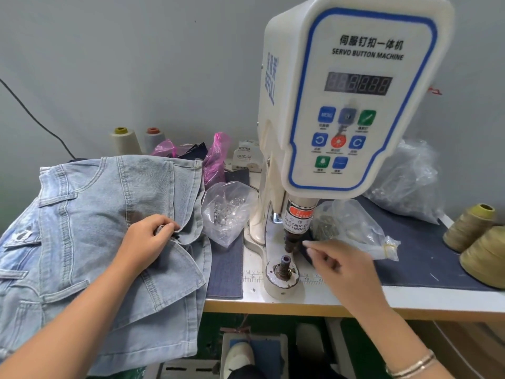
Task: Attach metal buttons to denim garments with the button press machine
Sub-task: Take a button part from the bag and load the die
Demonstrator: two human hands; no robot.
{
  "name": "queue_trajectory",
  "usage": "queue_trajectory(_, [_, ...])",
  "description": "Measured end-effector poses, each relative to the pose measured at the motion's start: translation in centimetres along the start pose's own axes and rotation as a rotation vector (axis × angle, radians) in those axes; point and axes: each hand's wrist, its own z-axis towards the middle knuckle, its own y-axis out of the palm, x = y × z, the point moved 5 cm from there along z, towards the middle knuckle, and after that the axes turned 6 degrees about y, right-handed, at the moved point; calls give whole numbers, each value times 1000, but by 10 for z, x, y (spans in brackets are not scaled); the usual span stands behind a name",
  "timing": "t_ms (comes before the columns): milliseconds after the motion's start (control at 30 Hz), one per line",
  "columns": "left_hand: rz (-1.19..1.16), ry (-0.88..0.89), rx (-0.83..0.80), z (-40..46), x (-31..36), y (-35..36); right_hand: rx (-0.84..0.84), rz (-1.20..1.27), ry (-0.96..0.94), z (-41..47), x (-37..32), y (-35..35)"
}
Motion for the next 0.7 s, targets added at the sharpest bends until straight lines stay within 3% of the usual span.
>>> queue_trajectory(133, [16, -17, -11, 1, -1, 0, 161, -43, 198, 24, 39, -43])
queue_trajectory(200, [27, -33, -12, 0, 1, 0, 61, -265, 299, 44, 55, -48])
queue_trajectory(267, [53, -49, -18, 1, 2, 1, -146, -512, 352, 58, 66, -39])
queue_trajectory(367, [143, -82, -72, 3, 1, 5, -527, -659, 453, 68, 76, -12])
queue_trajectory(433, [224, -111, -116, 5, -1, 9, -665, -733, 537, 73, 80, -1])
queue_trajectory(600, [287, -130, -132, 5, -5, 13, -619, -953, 417, 83, 80, 13])
queue_trajectory(700, [278, -120, -125, 6, -4, 12, -639, -996, 498, 93, 86, 26])
